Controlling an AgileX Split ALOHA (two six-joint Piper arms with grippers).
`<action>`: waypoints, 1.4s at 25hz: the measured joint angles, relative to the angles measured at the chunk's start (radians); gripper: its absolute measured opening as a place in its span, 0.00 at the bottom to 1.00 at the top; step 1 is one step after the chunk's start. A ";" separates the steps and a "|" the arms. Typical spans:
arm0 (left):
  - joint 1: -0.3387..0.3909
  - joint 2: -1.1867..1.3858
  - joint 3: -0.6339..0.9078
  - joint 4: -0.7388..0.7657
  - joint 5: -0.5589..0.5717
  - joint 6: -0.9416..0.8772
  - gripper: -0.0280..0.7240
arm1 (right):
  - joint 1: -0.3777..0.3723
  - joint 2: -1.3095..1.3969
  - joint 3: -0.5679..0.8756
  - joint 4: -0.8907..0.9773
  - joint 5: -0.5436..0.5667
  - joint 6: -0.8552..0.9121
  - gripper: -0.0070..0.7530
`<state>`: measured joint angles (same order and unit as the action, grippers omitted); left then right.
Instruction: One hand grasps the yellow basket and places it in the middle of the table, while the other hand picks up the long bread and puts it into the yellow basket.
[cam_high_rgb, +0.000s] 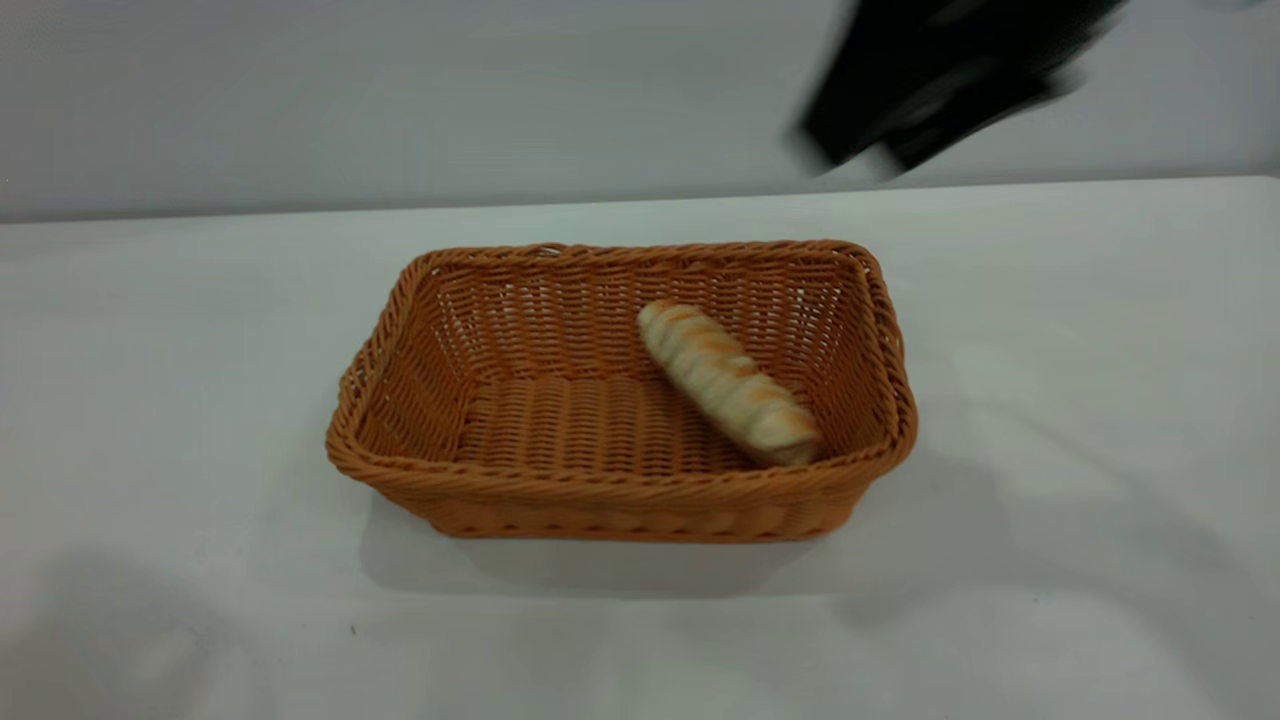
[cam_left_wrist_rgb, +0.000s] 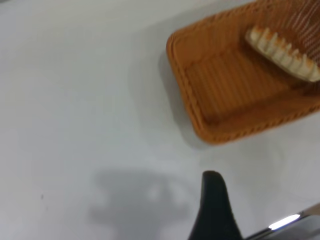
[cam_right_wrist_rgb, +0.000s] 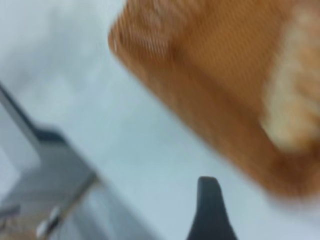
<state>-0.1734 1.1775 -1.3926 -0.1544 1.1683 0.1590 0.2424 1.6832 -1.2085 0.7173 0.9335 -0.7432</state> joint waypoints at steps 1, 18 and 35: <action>0.000 -0.023 0.038 0.009 0.000 0.000 0.80 | -0.020 -0.056 0.000 -0.059 0.070 0.062 0.77; 0.000 -0.423 0.815 0.099 -0.039 -0.015 0.80 | -0.044 -0.849 0.568 -0.560 0.220 0.481 0.73; 0.000 -0.735 0.900 0.086 -0.060 -0.018 0.80 | -0.044 -1.407 0.736 -0.613 0.183 0.604 0.73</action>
<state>-0.1734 0.4425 -0.4927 -0.0685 1.1088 0.1411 0.1980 0.2761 -0.4720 0.1044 1.1163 -0.1397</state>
